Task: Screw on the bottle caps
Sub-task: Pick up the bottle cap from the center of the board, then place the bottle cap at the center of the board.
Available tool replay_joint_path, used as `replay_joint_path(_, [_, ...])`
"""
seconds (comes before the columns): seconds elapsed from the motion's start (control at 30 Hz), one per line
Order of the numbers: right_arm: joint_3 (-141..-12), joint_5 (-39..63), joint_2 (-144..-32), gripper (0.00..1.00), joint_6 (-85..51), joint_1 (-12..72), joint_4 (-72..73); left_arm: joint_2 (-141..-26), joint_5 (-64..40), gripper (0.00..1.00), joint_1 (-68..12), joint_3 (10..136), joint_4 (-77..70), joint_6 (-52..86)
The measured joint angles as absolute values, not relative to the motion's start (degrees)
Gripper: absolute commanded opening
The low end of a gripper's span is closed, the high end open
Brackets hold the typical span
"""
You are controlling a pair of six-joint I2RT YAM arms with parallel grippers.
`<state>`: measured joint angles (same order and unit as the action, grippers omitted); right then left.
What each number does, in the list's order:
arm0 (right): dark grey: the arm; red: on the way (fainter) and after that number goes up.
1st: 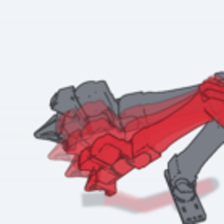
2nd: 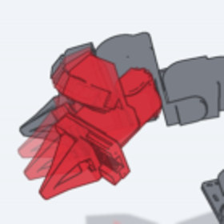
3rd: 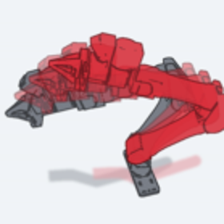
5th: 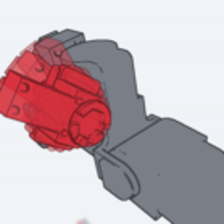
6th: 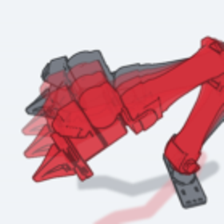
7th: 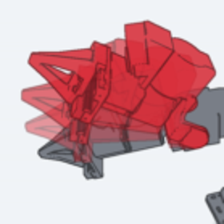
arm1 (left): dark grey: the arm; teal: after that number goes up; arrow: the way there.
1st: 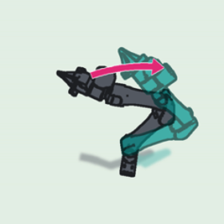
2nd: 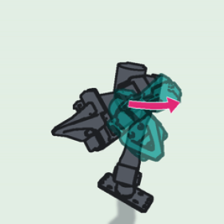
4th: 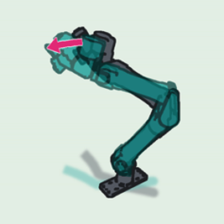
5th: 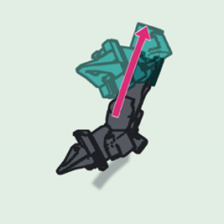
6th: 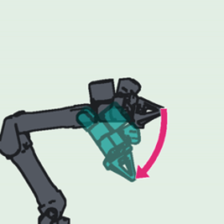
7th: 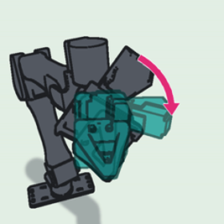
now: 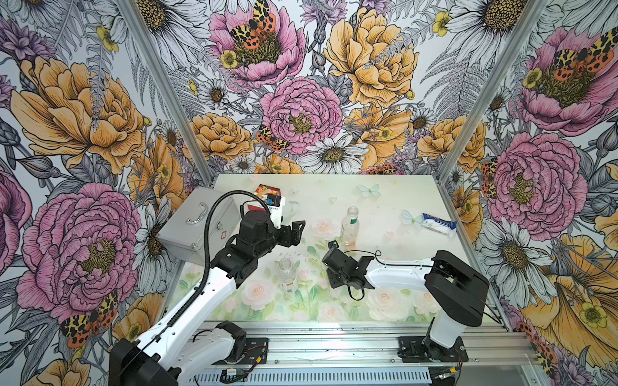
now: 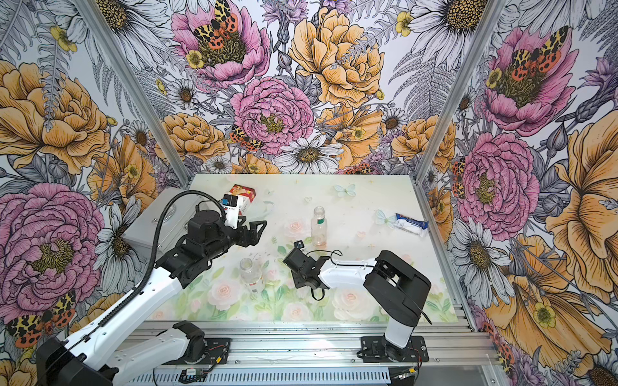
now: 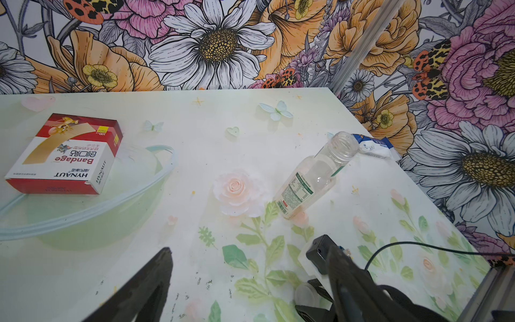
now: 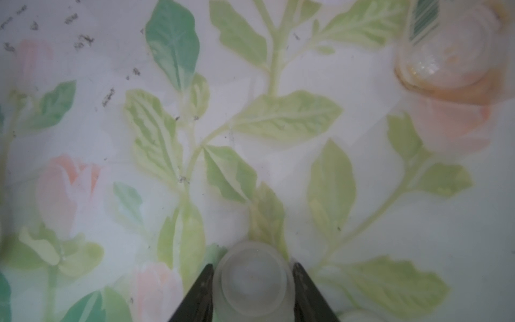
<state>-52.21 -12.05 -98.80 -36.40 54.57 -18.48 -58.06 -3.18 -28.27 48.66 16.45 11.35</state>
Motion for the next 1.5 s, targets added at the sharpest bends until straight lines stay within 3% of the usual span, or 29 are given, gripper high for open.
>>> replay_joint_path(0.37, [-52.71, -10.57, -96.75, 0.42, -36.62, 54.35, -21.41, -58.06, -4.51, 0.89, -31.59, 48.62, 16.49, 5.82])
replay_joint_path(0.63, [-52.73, -0.56, -82.7, 0.43, -39.09, 48.58, -22.24, -56.16, -10.72, 0.92, -39.42, 48.23, 14.31, -4.32])
replay_joint_path(0.97, [-52.73, 12.27, -65.36, 0.43, -44.25, 38.57, -21.26, -49.89, -18.24, 0.99, -40.77, 42.94, 4.78, -11.53])
replay_joint_path(1.5, [-44.56, 33.65, -61.91, 0.41, -66.65, 34.89, 10.87, -56.55, -21.93, 0.95, -42.54, 39.9, -13.19, -15.27])
